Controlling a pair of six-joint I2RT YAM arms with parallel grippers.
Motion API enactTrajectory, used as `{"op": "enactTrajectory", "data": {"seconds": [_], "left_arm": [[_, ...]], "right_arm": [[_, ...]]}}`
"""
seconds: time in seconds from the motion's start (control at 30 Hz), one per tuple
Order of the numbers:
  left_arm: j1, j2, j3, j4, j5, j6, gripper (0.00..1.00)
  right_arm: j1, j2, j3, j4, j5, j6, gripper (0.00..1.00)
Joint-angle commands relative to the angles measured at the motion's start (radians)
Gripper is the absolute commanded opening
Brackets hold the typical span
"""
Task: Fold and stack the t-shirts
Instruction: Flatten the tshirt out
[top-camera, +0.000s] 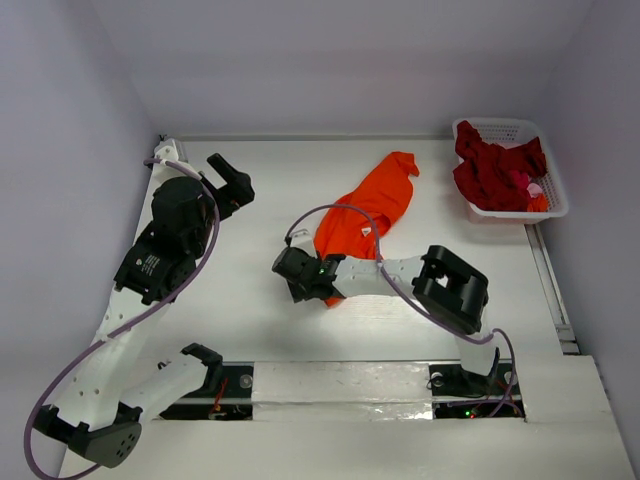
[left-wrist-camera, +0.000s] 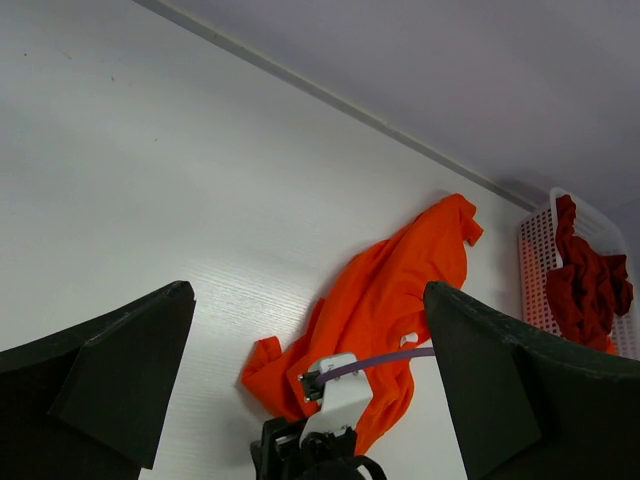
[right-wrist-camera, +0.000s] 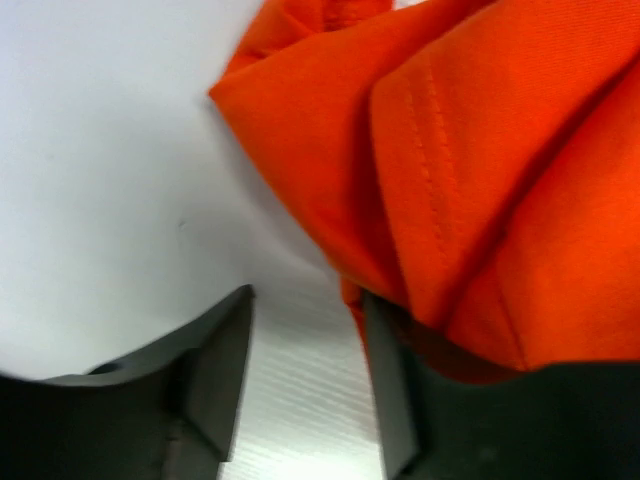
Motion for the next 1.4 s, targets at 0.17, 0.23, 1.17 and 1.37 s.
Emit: {"op": "enactTrajectory", "data": {"seconds": [0.17,0.23,1.17,1.37], "left_arm": [[-0.005,-0.023,0.014,0.015,-0.024,0.008,0.99],[-0.005,-0.025,0.014,0.015,-0.026,0.009,0.99],[-0.005,-0.017,-0.025,0.041,-0.021,0.007,0.99],[-0.005,-0.028,-0.107,0.075,-0.026,0.001,0.99]], "right_arm": [[-0.031,0.073,-0.018,0.006,0.010,0.018,0.41],[-0.041,0.081,-0.024,0.010,0.007,0.023,0.34],[-0.041,-0.287,0.201,-0.252,0.124,-0.038,0.00],[-0.041,-0.341,0.414,-0.376,0.136,-0.092,0.00]]}}
